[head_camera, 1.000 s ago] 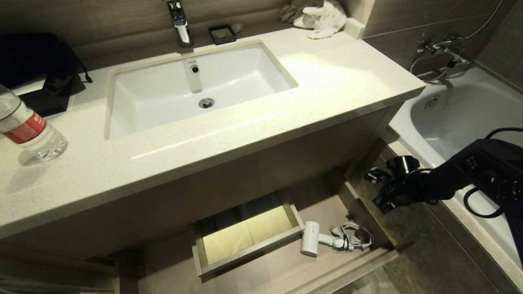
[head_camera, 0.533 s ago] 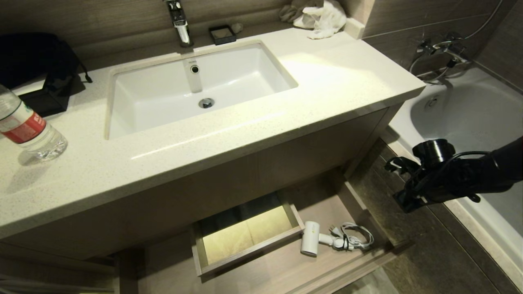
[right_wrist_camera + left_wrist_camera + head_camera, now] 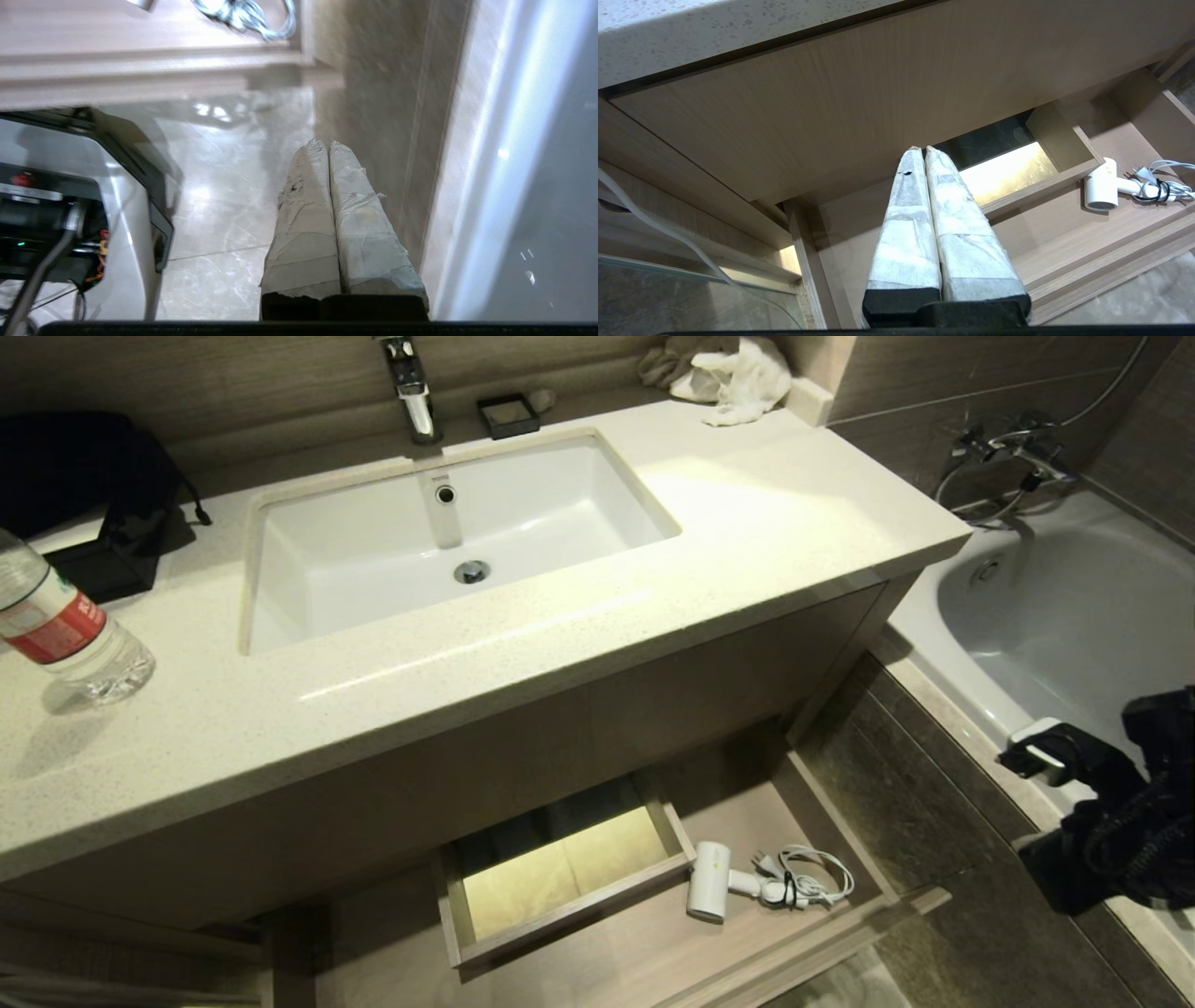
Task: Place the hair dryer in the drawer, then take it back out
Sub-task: Close the drawer
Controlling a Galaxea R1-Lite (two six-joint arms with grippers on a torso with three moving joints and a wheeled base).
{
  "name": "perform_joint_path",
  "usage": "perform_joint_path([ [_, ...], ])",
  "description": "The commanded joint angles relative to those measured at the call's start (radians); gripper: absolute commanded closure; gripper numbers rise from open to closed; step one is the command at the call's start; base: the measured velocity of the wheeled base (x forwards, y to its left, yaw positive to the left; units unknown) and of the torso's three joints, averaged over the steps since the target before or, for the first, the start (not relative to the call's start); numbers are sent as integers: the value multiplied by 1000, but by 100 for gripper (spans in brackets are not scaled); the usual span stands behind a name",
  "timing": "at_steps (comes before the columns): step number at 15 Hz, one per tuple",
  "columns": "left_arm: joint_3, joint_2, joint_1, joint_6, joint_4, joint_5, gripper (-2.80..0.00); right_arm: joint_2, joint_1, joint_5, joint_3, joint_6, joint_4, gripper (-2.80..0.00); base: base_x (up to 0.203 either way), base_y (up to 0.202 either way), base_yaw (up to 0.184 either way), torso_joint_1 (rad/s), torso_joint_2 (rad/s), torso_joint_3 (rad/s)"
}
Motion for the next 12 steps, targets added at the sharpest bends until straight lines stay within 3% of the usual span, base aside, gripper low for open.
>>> perform_joint_path([
  [1, 0, 0, 0, 0, 0, 0, 0, -224, 4, -28, 109, 3, 7, 0, 0, 0, 0, 0, 0, 0],
  [4, 0, 0, 0, 0, 0, 0, 0, -390, -17, -44, 217, 19, 5, 0, 0, 0, 0, 0, 0, 0],
  [10, 0, 0, 0, 0, 0, 0, 0, -830, -78, -99, 551, 138, -75, 0, 0, 0, 0, 0, 0, 0],
  [12, 0, 0, 0, 0, 0, 0, 0, -933, -75, -87, 595, 160, -95, 0, 0, 0, 0, 0, 0, 0],
])
